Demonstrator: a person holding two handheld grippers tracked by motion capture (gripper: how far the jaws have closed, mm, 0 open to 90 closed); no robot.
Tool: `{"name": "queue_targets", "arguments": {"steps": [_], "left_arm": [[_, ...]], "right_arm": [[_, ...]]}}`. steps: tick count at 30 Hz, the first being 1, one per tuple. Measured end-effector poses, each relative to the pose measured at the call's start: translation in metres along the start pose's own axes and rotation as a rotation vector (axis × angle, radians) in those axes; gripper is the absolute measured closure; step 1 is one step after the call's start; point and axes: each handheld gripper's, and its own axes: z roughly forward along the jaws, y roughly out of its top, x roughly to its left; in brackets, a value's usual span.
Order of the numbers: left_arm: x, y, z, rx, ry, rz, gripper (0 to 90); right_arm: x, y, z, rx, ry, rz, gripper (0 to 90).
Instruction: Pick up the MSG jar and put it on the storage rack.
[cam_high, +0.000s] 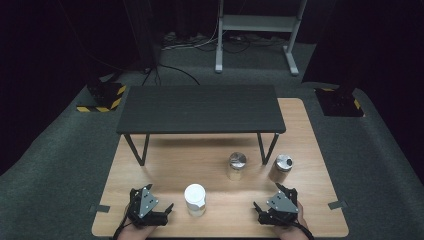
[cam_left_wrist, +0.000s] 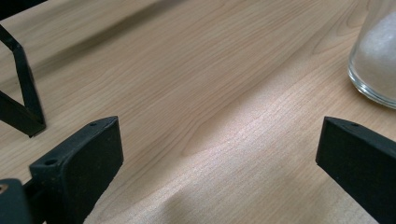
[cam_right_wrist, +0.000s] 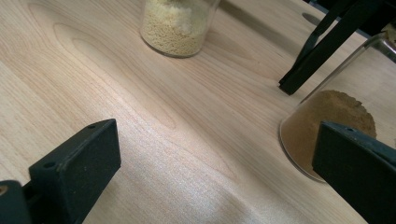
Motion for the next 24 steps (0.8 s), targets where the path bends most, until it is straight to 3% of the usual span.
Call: {"name": "queue_targets", "arguments": {"steps": [3, 9, 15, 24], "left_arm": [[0.001, 0.0, 0.0, -0.005, 0.019, -0.015, 1.0], [0.004, -0.002, -0.003, -0.031, 0.01, -0.05, 1.0], [0.005, -0.003, -0.004, -0.047, 0.007, -0.062, 1.0], [0.011, -0.006, -0.009, -0.104, -0.031, -0.117, 0.9]], "right_arm": [[0.0, 0.0, 0.0, -0.005, -0.005, 0.0, 0.1], [-0.005, -0.001, -0.001, -0.016, 0.013, 0.047, 0.1], [-0.006, -0.001, -0.001, -0.013, 0.007, 0.059, 0.1], [-0.008, -0.001, -0.001, -0.008, -0.004, 0.085, 0.2]]}}
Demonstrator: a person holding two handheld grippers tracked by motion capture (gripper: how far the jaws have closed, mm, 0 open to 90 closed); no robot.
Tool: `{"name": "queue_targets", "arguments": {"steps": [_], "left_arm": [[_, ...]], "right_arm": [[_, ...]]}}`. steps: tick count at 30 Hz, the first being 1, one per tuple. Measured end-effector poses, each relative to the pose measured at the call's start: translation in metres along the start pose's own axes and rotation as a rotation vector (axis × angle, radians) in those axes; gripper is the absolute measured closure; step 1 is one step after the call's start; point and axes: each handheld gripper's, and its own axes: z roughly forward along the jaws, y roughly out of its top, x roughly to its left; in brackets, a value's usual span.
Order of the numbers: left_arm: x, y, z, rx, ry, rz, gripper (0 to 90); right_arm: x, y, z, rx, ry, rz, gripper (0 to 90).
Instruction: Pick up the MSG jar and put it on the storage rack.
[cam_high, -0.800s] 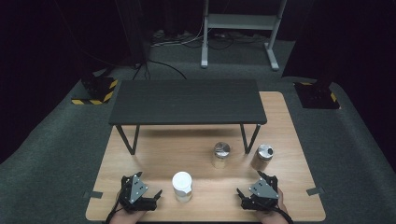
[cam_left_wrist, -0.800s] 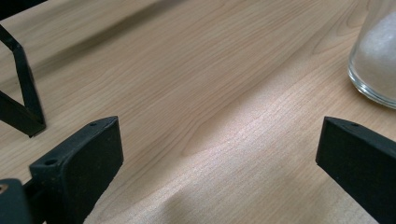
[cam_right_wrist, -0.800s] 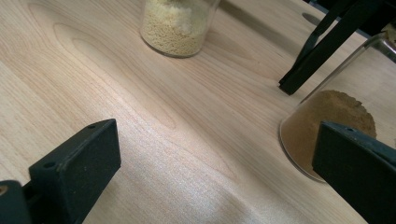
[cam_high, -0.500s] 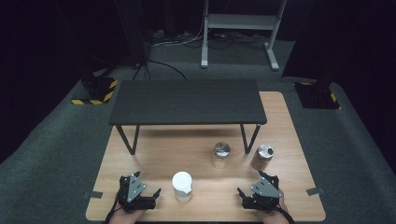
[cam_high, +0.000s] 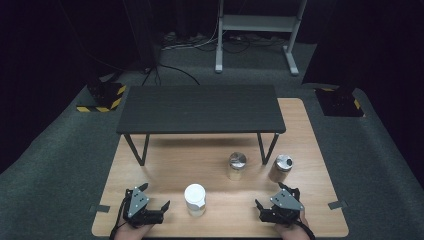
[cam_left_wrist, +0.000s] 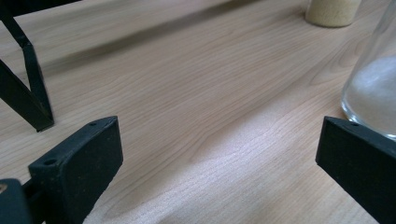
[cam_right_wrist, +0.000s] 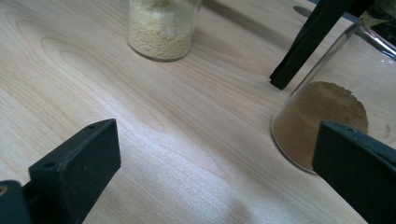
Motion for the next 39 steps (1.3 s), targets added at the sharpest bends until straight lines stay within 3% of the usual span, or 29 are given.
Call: {"name": "queue_targets", "arguments": {"steps": [2, 4, 8, 20, 39], "left_arm": [[0.001, 0.001, -0.003, -0.018, -0.015, -0.03, 0.9], [0.0, 0.003, -0.004, -0.025, -0.017, -0.032, 0.9], [-0.004, 0.01, -0.01, -0.038, -0.024, -0.006, 0.7], [-0.01, 0.019, -0.018, -0.059, -0.025, 0.002, 0.7], [-0.02, 0.047, -0.03, -0.126, -0.058, 0.021, 0.5]], "right_arm": [[-0.001, 0.0, 0.0, -0.002, 0.003, 0.005, 0.2], [-0.001, 0.0, 0.0, -0.005, 0.001, 0.008, 0.1], [0.0, 0.0, -0.001, -0.007, 0.001, 0.001, 0.1], [0.001, 0.0, -0.001, -0.005, -0.001, -0.005, 0.2], [0.001, 0.0, -0.001, -0.008, 0.002, -0.011, 0.1]]}}
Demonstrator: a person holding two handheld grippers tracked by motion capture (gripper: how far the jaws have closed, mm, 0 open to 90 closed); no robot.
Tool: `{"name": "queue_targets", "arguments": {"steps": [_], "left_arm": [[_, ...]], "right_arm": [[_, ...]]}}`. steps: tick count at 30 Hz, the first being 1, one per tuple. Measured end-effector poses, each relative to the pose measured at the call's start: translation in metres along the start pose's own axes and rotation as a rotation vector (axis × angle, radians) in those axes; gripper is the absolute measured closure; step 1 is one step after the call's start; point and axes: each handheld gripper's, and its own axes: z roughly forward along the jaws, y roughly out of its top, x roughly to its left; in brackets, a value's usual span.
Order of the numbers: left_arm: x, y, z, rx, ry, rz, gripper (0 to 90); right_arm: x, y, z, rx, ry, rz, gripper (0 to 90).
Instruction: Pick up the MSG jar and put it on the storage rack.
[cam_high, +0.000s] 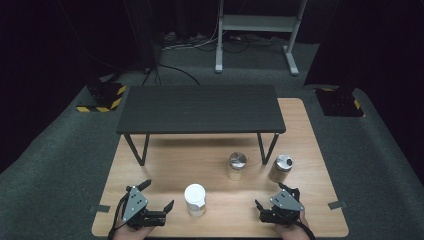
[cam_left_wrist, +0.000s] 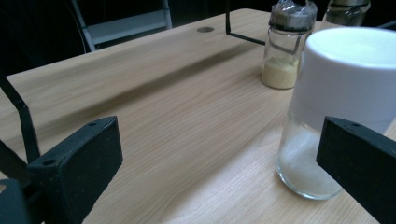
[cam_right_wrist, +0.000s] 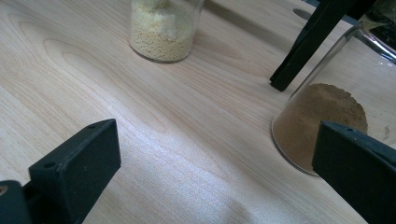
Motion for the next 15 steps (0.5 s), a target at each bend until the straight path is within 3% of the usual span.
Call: {"name": "queue_targets", "arguments": {"steps": [15], "left_arm": [[-0.011, 0.017, -0.006, -0.047, -0.024, 0.001, 0.5]], "right_arm": [[-0.001, 0.0, -0.001, -0.006, -0.001, 0.007, 0.1]]}}
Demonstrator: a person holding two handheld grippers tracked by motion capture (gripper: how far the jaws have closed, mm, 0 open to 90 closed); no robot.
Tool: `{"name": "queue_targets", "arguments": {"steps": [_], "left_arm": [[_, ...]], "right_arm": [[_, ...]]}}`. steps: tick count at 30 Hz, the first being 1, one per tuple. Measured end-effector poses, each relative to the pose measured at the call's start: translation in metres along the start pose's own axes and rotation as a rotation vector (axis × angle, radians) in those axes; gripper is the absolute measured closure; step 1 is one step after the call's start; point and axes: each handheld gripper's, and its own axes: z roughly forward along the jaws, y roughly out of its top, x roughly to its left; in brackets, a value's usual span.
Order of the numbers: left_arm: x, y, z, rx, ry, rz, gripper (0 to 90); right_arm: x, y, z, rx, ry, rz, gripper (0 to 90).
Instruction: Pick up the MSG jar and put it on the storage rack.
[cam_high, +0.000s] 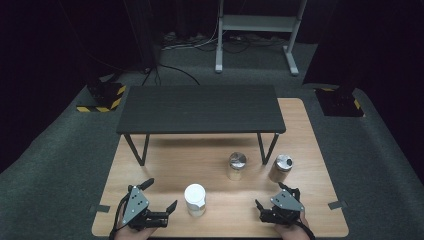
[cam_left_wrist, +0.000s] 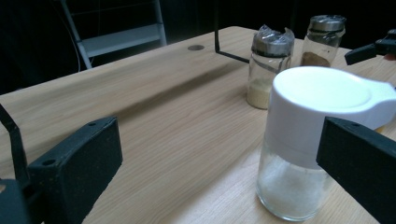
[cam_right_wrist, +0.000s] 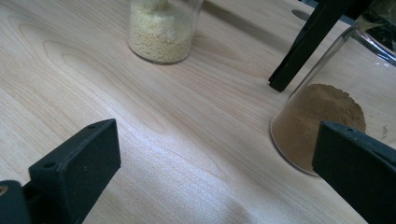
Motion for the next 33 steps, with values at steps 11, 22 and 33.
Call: {"name": "queue_targets", "arguments": {"steps": [11, 22, 33], "left_arm": [[-0.014, 0.01, 0.004, -0.017, -0.035, -0.018, 0.4], [-0.027, 0.011, 0.015, -0.024, -0.071, -0.005, 0.3], [-0.038, 0.01, 0.025, -0.035, -0.096, 0.01, 0.3]], "right_arm": [[-0.001, 0.0, 0.0, 0.002, 0.001, 0.006, 0.1], [-0.001, 0.0, 0.0, -0.002, 0.001, 0.008, 0.1], [-0.001, 0.0, -0.001, -0.005, 0.002, 0.013, 0.1]]}}
